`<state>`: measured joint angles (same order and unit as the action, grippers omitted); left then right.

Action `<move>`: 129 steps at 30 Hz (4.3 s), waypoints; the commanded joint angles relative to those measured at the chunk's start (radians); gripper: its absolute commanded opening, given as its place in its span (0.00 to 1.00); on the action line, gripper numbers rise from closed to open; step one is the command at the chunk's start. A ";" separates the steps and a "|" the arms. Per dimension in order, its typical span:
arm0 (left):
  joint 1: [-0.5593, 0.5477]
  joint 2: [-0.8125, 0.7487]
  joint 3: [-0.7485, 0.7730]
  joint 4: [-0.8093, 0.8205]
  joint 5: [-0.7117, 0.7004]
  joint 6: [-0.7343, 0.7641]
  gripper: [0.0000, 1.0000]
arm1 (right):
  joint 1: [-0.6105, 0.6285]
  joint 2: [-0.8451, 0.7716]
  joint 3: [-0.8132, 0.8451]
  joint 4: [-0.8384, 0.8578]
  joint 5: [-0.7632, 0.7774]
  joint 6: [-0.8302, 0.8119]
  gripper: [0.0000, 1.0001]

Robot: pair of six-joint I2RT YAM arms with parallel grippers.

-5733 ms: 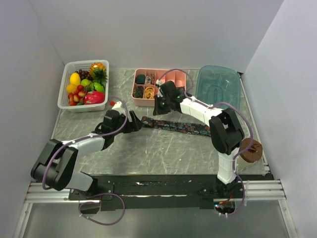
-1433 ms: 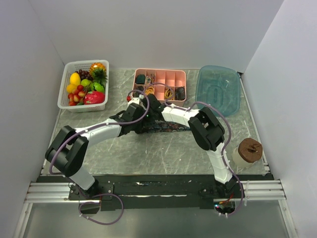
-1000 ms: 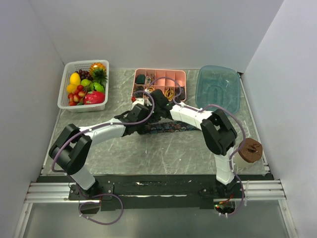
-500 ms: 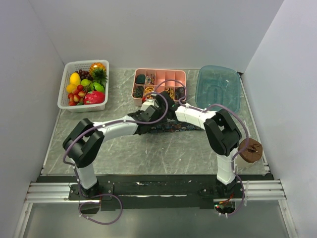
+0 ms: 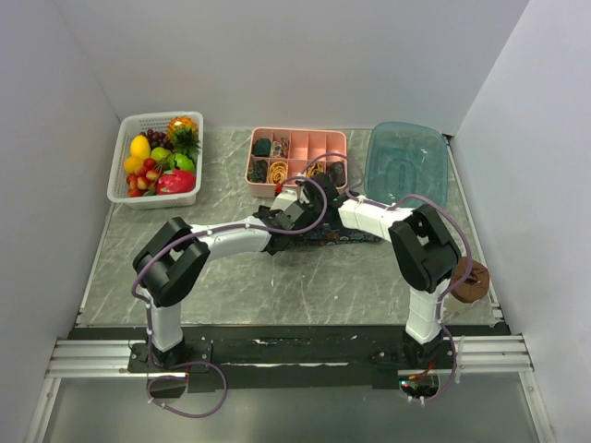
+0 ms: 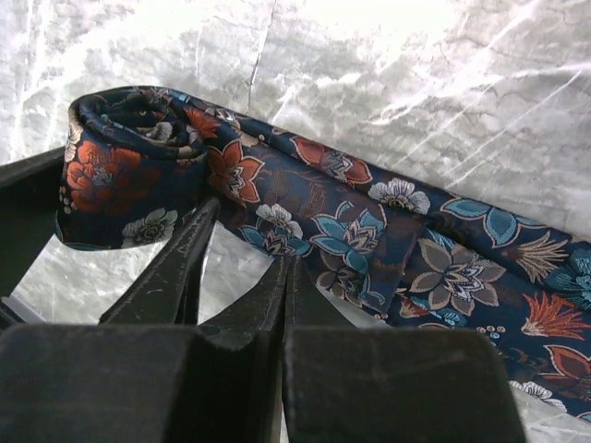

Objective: Roll the ties
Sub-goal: Roll the tie at the center of the board.

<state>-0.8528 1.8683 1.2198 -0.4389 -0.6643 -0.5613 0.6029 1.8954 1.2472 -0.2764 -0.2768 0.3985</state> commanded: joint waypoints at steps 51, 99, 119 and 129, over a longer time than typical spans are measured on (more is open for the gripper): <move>0.037 -0.285 -0.144 0.315 0.275 -0.015 0.75 | -0.101 -0.128 -0.089 0.272 -0.269 0.059 0.00; 0.479 -0.092 -0.635 1.149 1.183 -0.330 0.77 | -0.040 0.082 0.058 0.086 -0.076 -0.003 0.00; 0.411 0.017 -0.666 1.399 1.030 -0.529 0.43 | -0.038 0.053 -0.022 0.121 -0.082 0.008 0.00; 0.399 -0.012 -0.619 1.301 0.999 -0.468 0.26 | -0.003 0.060 -0.014 0.137 -0.102 0.013 0.00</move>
<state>-0.4374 1.8748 0.5632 0.8959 0.3779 -1.0683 0.5606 1.9659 1.2411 -0.1165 -0.3691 0.4141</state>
